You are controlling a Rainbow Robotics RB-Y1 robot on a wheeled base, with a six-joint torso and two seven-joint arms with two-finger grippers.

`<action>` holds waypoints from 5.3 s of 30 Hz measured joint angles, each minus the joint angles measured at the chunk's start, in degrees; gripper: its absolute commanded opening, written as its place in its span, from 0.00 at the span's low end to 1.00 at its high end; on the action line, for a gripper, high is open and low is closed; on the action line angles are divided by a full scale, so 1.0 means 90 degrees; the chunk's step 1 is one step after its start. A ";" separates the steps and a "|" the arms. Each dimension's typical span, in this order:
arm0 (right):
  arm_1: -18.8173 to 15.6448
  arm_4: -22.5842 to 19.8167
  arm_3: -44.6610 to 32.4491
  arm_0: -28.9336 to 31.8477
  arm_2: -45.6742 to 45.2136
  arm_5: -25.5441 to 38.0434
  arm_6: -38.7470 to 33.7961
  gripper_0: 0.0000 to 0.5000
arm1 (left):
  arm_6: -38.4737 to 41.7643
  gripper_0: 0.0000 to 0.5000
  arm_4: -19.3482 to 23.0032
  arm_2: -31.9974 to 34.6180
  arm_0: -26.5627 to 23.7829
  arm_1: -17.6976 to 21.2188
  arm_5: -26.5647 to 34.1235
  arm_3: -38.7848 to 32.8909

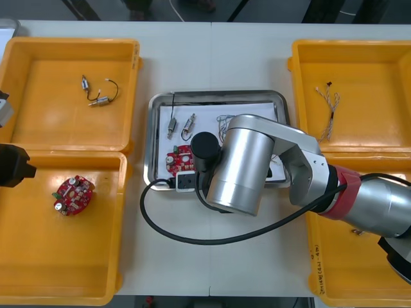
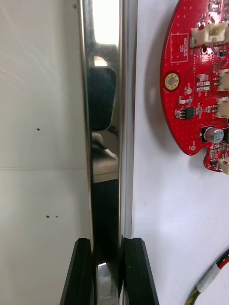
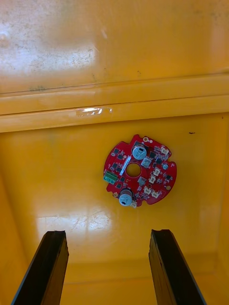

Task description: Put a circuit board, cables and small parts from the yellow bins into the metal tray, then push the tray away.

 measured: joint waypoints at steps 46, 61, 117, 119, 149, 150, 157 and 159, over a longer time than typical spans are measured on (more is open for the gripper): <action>0.0395 -0.0533 0.2268 -0.1507 0.0001 -0.0350 0.0228 0.00 | 0.0000 1.00 0.0000 0.0000 0.0000 0.0000 0.0000 -0.0002; 0.0638 -0.0544 0.2655 -0.1823 0.0001 -0.0353 0.0248 0.00 | 0.0000 1.00 0.0000 0.0000 0.0000 0.0000 0.0000 -0.0003; 0.0872 -0.0194 0.4808 -0.2673 -0.0005 -0.1912 0.1395 0.00 | 0.0000 1.00 0.0000 0.0000 0.0000 0.0000 0.0000 -0.0005; 0.0873 -0.0193 0.4844 -0.2673 -0.0007 -0.1966 0.1395 0.00 | 0.0000 1.00 0.0000 0.0000 0.0000 0.0000 0.0000 -0.0005; 0.0902 -0.0205 0.4784 -0.2679 -0.0537 -0.1354 0.1589 1.00 | 0.0000 1.00 0.0000 0.0000 0.0000 0.0000 0.0000 -0.0005; 0.0902 -0.0197 0.4722 -0.2678 -0.0663 -0.1186 0.1589 1.00 | 0.0000 1.00 0.0000 0.0000 0.0000 0.0000 0.0000 -0.0005; 0.0903 0.0119 0.3765 -0.2586 -0.1611 0.0215 0.1588 1.00 | 0.0000 1.00 0.0000 0.0001 0.0000 0.0000 0.0000 -0.0005; 0.0903 0.0221 0.3435 -0.2513 -0.1884 0.0641 0.1588 1.00 | 0.0000 1.00 0.0000 0.0001 0.0000 0.0000 0.0000 -0.0005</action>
